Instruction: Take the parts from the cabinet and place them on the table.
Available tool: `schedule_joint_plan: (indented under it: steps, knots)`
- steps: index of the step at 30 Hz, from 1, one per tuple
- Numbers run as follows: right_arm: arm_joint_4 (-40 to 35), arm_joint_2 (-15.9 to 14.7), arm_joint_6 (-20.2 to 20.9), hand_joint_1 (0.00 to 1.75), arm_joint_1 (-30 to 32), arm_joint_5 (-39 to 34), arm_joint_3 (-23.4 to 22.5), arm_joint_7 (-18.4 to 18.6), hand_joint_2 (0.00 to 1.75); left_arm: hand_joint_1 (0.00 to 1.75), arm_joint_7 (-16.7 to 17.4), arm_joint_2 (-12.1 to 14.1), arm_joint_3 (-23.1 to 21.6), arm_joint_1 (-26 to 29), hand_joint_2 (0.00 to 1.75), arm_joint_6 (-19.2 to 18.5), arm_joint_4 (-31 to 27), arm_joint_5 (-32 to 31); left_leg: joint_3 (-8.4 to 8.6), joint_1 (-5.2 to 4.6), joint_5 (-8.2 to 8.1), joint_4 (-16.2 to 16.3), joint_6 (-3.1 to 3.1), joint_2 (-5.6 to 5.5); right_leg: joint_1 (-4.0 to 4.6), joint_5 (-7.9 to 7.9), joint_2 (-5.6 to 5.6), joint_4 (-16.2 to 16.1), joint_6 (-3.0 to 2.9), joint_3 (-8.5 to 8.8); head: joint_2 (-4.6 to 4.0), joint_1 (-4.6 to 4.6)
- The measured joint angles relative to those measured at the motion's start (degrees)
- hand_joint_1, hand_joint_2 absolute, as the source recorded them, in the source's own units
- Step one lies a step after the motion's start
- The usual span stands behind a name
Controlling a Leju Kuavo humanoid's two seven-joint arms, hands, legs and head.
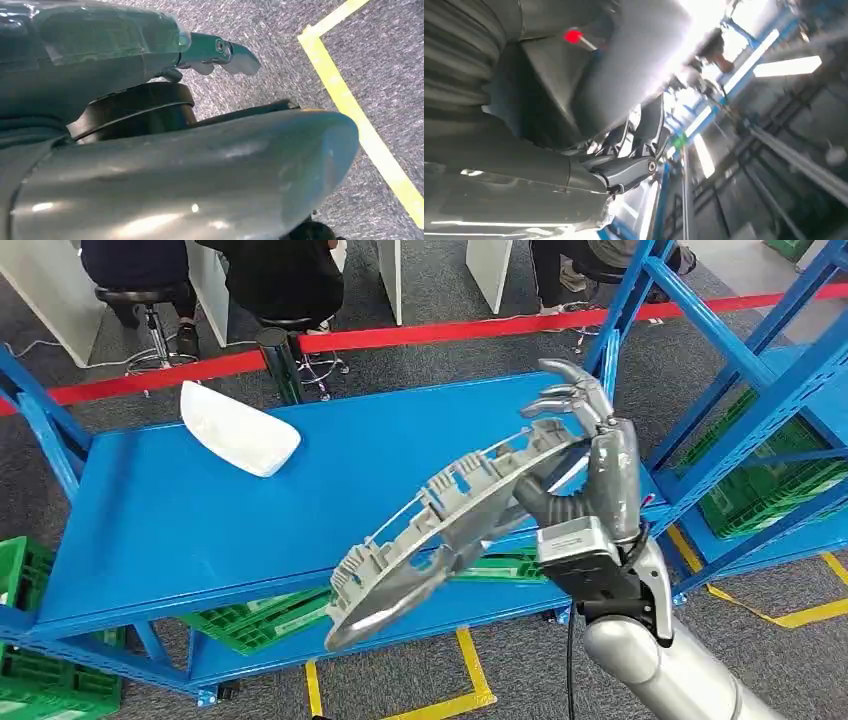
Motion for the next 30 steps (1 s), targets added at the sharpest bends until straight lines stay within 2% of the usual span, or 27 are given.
schedule_joint_plan:
  steps: [8,15,30]
  knots:
    - [-6.71,0.04,-1.16,1.75,-0.28,1.44,-3.10,0.15,1.75,0.00,0.00,-0.04,-0.02,0.00,0.00,0.02,0.00,-0.22,0.02,0.01,0.00,0.00,0.00,0.01,0.01,-0.01,0.00,0.00,0.01,0.00,0.00,-0.09]
    - [-10.78,-0.52,-0.57,1.75,-2.65,3.87,-4.46,3.72,1.75,0.00,0.02,-0.09,-0.02,0.00,0.00,0.02,0.00,-0.29,0.02,0.01,0.00,0.00,0.01,0.07,0.00,-0.01,0.01,0.01,0.00,0.01,0.00,-0.11]
    - [-15.39,-1.44,-0.35,1.75,-4.93,4.79,-5.44,5.18,1.75,0.00,-0.57,-0.09,-0.02,0.00,0.00,-0.46,0.00,-0.29,0.02,0.01,-0.01,0.00,0.01,0.07,0.01,-0.01,0.01,0.00,0.01,0.01,0.00,-0.13]
